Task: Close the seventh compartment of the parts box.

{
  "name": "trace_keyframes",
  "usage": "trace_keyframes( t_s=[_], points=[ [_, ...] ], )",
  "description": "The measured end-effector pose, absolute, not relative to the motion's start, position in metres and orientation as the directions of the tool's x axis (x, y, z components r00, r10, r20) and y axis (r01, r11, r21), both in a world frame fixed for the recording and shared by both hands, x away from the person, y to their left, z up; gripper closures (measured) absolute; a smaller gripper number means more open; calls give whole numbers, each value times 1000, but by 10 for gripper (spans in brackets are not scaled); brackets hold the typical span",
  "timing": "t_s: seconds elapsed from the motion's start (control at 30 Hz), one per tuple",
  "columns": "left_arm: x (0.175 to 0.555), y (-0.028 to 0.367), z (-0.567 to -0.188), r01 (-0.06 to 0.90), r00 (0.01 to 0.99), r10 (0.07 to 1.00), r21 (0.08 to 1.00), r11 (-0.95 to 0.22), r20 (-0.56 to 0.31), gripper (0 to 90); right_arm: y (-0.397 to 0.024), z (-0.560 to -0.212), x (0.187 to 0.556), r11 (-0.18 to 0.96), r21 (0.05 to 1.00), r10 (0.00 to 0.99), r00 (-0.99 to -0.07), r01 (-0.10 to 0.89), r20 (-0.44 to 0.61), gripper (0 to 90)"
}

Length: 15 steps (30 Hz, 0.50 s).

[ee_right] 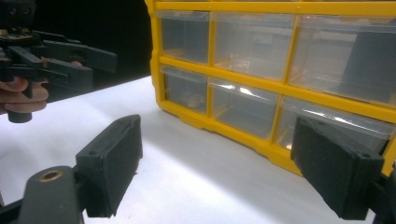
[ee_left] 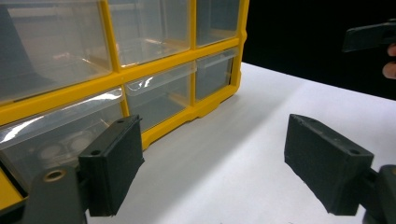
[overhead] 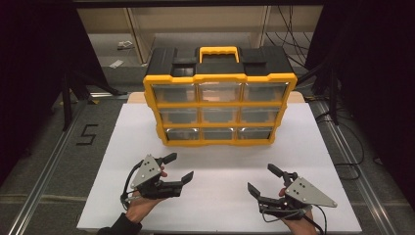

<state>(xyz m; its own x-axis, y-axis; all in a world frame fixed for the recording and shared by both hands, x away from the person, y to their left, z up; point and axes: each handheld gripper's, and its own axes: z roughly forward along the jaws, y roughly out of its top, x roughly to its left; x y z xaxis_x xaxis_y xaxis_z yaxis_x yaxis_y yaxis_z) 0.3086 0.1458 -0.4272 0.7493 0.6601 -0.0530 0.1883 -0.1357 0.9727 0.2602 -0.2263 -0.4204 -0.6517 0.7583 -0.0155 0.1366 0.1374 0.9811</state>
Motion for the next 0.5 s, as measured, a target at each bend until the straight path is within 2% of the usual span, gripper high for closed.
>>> trace_keyframes(
  t_s=[0.5],
  points=[
    [291,154,-428,170,759,648,980,-104,-63,191,-226,-420,260,136,981,760,-649,138,-14,176]
  ],
)
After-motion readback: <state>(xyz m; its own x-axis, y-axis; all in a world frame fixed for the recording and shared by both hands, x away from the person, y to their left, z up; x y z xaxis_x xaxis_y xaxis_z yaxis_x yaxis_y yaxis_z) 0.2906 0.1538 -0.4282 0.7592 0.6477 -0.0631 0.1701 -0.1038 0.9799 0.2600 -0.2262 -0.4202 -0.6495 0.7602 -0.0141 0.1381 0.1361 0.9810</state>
